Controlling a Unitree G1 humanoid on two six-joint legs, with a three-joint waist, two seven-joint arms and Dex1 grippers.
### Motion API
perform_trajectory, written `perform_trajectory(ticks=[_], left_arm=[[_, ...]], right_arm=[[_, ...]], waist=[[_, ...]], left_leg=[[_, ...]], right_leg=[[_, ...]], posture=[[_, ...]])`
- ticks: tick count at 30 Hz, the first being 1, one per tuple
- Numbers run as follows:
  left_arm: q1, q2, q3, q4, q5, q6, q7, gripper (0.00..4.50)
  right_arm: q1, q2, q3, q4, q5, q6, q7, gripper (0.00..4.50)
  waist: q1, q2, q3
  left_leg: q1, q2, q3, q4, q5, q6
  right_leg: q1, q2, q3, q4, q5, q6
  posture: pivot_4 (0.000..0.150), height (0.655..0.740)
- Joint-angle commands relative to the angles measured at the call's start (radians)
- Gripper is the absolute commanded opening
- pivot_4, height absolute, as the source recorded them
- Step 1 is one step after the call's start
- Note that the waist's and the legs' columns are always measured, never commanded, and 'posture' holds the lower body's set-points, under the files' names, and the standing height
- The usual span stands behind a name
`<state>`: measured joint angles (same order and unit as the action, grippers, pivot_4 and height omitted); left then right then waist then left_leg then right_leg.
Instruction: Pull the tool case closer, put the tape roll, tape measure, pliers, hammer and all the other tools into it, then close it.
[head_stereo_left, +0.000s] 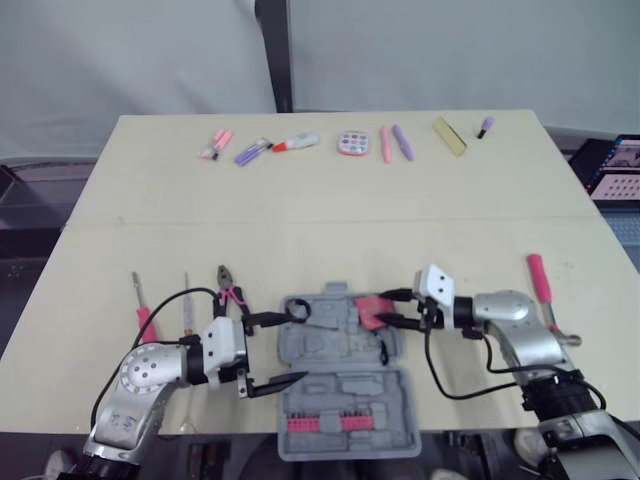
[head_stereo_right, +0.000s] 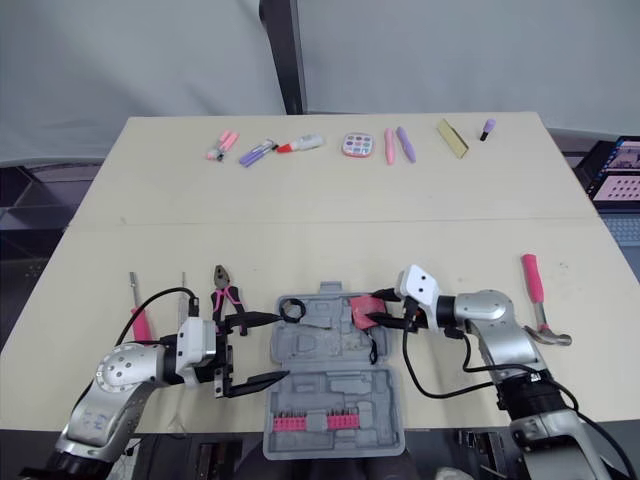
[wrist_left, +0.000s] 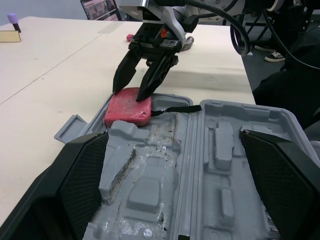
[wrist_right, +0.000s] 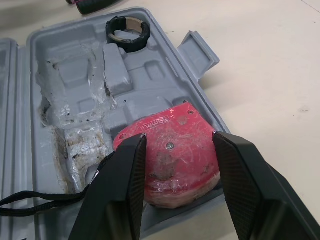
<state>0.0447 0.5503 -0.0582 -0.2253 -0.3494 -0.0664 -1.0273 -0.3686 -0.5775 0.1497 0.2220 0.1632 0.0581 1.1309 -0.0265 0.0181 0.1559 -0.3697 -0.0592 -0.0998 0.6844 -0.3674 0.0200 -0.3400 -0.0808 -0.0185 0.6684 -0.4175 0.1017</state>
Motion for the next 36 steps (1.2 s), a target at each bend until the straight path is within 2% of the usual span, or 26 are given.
perform_trajectory(ticks=[1, 16, 36], left_arm=[[0.003, 0.007, 0.006, -0.034, -0.015, -0.007, -0.001, 4.5], [0.002, 0.002, -0.002, -0.035, -0.007, -0.009, 0.003, 4.5], [0.007, -0.002, -0.01, -0.049, -0.003, -0.005, 0.017, 4.5]], right_arm=[[0.008, 0.004, 0.017, 0.023, -0.027, -0.025, -0.012, 2.23], [0.046, 0.016, 0.043, 0.041, -0.053, -0.044, -0.044, 2.23], [0.081, 0.017, 0.072, 0.066, -0.069, 0.001, -0.061, 2.23]], waist=[[0.0, 0.0, 0.0], [-0.001, -0.001, -0.001], [0.0, -0.009, -0.007]], left_leg=[[0.0, 0.0, 0.0, 0.0, 0.0, 0.0], [0.001, 0.001, 0.0, 0.0, 0.0, 0.0], [0.002, 0.001, -0.001, 0.0, 0.0, 0.0]], right_leg=[[0.0, 0.0, 0.0, 0.0, 0.0, 0.0], [0.001, 0.001, 0.0, 0.0, 0.0, 0.0], [0.001, 0.001, 0.0, 0.0, 0.0, 0.0]], posture=[[0.15, 0.7134], [0.15, 0.7134], [0.15, 0.7134]])
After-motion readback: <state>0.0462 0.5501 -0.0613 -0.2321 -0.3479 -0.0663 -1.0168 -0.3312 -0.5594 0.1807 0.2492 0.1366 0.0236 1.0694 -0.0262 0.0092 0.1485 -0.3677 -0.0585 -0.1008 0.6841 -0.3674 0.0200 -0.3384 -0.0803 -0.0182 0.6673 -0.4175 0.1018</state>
